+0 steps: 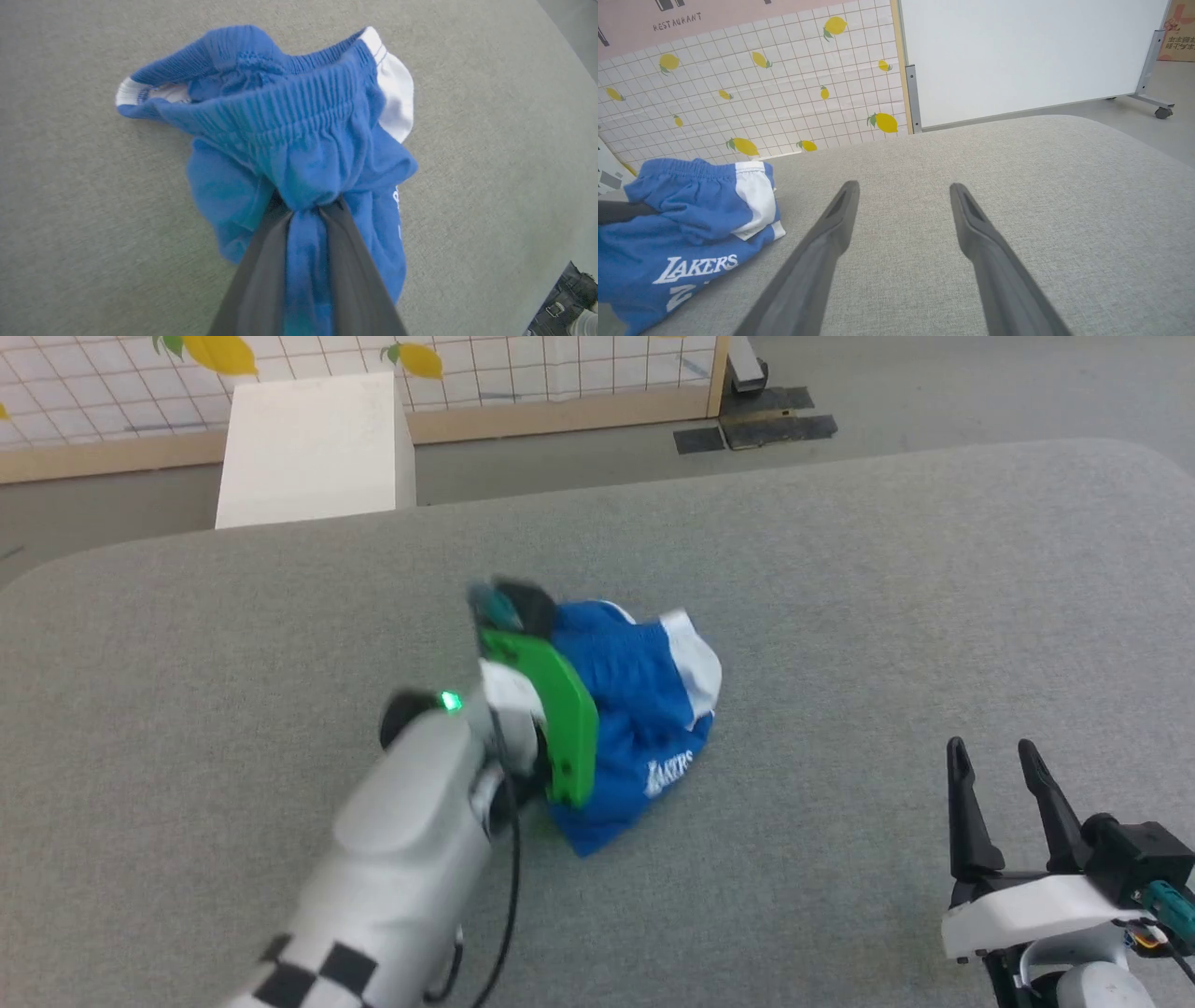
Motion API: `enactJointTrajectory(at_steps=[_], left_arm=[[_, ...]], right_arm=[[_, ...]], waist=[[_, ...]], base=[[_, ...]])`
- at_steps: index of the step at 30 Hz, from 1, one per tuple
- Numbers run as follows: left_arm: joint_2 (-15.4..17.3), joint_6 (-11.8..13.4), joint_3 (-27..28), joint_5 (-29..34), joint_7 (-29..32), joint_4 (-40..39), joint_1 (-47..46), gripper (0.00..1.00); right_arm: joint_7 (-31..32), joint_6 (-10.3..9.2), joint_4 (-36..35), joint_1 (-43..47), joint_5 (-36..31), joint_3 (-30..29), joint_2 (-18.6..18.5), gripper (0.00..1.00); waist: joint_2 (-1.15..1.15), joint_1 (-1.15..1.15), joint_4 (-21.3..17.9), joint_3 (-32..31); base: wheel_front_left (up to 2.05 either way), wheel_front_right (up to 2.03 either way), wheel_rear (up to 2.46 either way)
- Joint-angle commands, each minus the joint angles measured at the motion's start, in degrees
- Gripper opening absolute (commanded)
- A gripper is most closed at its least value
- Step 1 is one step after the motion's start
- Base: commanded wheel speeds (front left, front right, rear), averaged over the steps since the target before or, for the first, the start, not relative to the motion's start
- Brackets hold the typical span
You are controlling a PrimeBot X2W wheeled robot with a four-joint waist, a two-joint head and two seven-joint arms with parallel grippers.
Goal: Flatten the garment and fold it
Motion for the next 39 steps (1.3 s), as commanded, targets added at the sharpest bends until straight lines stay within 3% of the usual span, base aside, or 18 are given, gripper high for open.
enactJointTrajectory(at_steps=[1,3,6,7,8,18,23,33,39], left_arm=[[0.0,-0.4,-1.7,-1.7,0.8,-0.1,1.8,0.00],[0.0,-0.3,-6.1,-4.9,3.1,0.2,5.1,0.00],[0.0,0.2,-7.8,-7.2,3.3,-0.5,5.8,0.00],[0.0,0.5,-8.1,-7.7,2.9,-0.9,5.6,0.36],[0.0,0.7,-8.2,-8.3,2.4,-1.4,5.3,1.00],[0.1,1.3,-2.2,-17.3,-2.1,-8.1,2.6,1.00],[2.9,2.3,2.5,-18.4,-7.9,-12.5,3.2,1.00],[13.4,9.1,9.3,-8.4,-29.2,-21.7,8.9,1.00],[18.0,11.4,10.6,-3.2,-36.6,-26.2,16.3,1.00]], right_arm=[[-0.4,-0.09,0.1,0.2,0.4,0.2,0.1,1.00],[-0.5,-0.09,0.2,-0.5,0.7,0.4,0.1,1.00],[-0.5,-0.09,0.3,-1.1,0.9,0.6,0.1,1.00],[-0.5,-0.09,0.3,-1.3,0.9,0.7,0.1,1.00],[-0.5,-0.09,0.3,-1.4,1.0,0.7,0.1,1.00],[-0.5,-0.09,0.6,-0.6,1.1,1.0,0.1,1.00],[-0.5,-0.09,0.3,-0.5,1.2,1.1,0.1,1.00],[-0.5,-0.09,0.1,0.5,0.9,0.3,0.1,1.00],[-0.5,-0.09,-0.2,1.4,0.7,-0.2,0.1,1.00]], waist=[[0.00,0.00,0.5,0.4],[0.00,0.00,1.4,0.8],[0.00,0.00,2.2,1.0],[0.00,0.00,2.6,0.9],[0.00,0.00,2.9,0.9],[0.00,0.00,6.6,-2.0],[0.00,0.00,8.1,-3.5],[0.00,0.00,10.8,-5.6],[0.00,0.00,11.1,-6.4]], base=[[0.00,0.00,0.00],[0.00,0.00,0.00],[0.00,0.00,0.00],[0.00,0.00,0.00],[0.00,0.00,0.00],[0.00,0.00,0.00],[0.00,0.00,0.00],[0.00,0.00,0.00],[0.00,0.00,0.00]])
